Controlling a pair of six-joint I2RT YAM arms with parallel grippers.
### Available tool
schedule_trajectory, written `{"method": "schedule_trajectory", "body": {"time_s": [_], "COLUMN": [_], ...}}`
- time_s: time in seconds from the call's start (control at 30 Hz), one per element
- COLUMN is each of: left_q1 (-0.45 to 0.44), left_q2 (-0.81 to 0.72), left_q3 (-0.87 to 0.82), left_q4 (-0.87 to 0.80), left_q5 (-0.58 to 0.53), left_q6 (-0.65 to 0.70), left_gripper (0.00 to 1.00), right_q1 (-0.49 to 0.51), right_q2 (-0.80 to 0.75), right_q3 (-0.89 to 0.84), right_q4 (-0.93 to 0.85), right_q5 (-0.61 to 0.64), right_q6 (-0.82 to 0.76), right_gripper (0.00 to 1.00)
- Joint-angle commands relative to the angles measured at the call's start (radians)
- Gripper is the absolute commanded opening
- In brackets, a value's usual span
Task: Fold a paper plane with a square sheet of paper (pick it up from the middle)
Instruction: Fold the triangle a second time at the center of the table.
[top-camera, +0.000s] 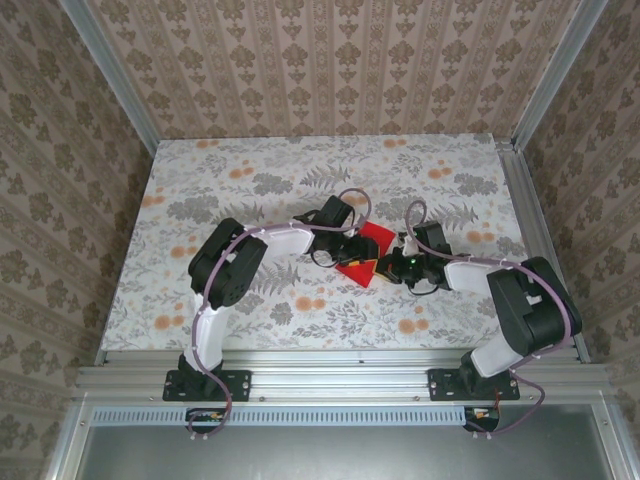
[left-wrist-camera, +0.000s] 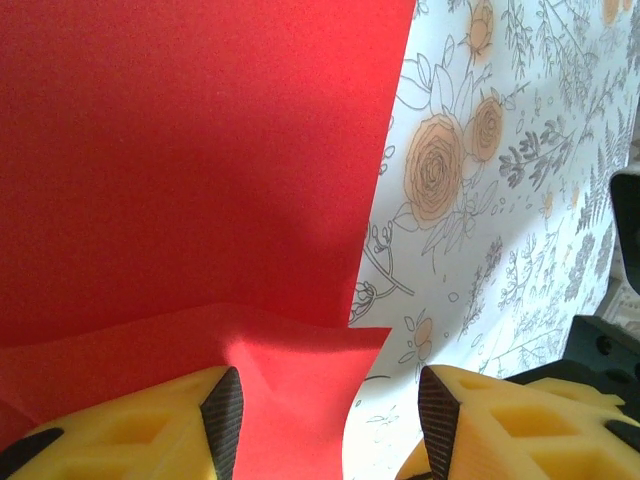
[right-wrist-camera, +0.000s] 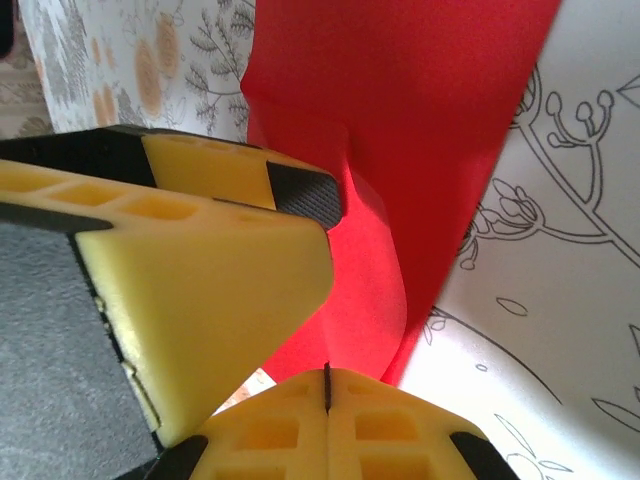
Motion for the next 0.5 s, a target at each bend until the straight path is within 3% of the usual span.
{"method": "schedule_trajectory", "body": {"time_s": [0.0, 0.23, 0.47], "left_q1": [-0.001, 0.007, 0.013], "left_q2": [0.002, -0.007, -0.014], "left_q3": [-0.037, -0.053, -0.059], "left_q4": [-0.005, 0.026, 0.037], "left_q5": [-0.003, 0.011, 0.019], "left_q6": [-0.015, -0.037, -0.041], "left_gripper": [0.54, 0.54, 0.54], "right_q1": [-0.005, -0.007, -0.007], "right_q2": [0.033, 0.102, 0.136], "right_q3": [-0.014, -0.003, 0.012], "right_q4": [0.127, 0.162, 0.073], "right_q5": [-0.028, -0.021, 0.026], "right_q6": [0.072, 0.074, 0.009], "right_gripper": [0.00, 0.00, 0.00]}}
